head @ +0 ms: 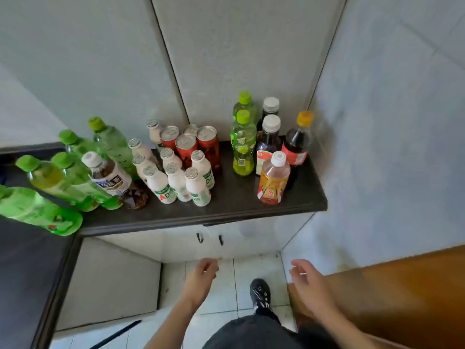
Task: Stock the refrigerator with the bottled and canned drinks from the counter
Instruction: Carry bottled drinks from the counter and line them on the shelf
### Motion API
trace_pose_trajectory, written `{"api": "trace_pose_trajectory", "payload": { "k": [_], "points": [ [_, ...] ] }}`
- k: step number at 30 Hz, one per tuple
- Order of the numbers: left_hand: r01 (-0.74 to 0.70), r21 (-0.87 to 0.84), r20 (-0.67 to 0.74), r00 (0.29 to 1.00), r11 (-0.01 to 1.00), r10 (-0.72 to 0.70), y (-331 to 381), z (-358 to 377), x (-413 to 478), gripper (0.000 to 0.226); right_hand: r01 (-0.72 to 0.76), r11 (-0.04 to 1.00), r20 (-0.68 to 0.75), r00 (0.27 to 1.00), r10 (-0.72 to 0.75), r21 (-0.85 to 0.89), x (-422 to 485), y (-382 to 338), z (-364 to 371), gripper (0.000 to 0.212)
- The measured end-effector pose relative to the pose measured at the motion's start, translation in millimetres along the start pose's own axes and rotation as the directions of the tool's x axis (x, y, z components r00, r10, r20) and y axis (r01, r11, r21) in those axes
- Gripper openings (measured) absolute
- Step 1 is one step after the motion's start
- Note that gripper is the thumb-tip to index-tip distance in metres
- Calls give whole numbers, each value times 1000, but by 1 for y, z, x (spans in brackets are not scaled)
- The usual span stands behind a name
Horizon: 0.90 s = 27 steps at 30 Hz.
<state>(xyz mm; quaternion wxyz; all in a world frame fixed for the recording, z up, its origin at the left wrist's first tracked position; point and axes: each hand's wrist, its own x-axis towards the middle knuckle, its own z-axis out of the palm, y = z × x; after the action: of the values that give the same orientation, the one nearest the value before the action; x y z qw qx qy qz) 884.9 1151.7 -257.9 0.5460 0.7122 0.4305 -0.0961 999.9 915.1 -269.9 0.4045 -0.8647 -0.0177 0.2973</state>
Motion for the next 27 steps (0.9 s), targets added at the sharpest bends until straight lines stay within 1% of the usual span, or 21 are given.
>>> {"api": "trace_pose_trajectory", "payload": {
  "k": [3,6,9,12,15,17,20,21,23,25,27],
  "points": [
    [-119,-90,-89,990,989,111,54,1,16,13,175,984,-166,972,-166,41,37,-55,-20,24],
    [-260,-141,-157,958,955,238,106,-1,31,14,340,937,-309,903,-300,84,62,-107,-32,32],
    [-367,-207,-231,919,907,319,142,-7,37,16,452,887,-386,838,-385,97,72,-139,-34,34],
    [-484,-195,-290,859,853,421,171,-15,47,16,546,836,-439,762,-476,42,78,-162,-34,34],
    [-583,-182,-340,793,792,506,199,-22,61,17,565,824,-462,723,-513,-31,86,-174,-35,40],
    [-631,-135,-342,753,764,562,219,-26,69,20,559,827,-452,722,-524,-67,90,-181,-35,43],
    [-691,-52,-322,695,721,643,244,-31,82,23,551,824,-440,713,-546,-130,92,-186,-35,39],
    [-698,-33,-315,686,715,656,251,-31,88,23,542,827,-436,715,-546,-148,92,-187,-36,38],
    [-697,10,-301,682,717,667,262,-30,99,33,525,828,-421,717,-556,-198,94,-187,-37,40],
    [-682,29,-279,697,731,661,269,-29,110,45,510,826,-402,722,-563,-240,95,-186,-37,45],
    [-677,15,-256,709,736,658,275,-27,119,48,499,833,-398,733,-552,-238,96,-188,-37,48]
  ]
}}
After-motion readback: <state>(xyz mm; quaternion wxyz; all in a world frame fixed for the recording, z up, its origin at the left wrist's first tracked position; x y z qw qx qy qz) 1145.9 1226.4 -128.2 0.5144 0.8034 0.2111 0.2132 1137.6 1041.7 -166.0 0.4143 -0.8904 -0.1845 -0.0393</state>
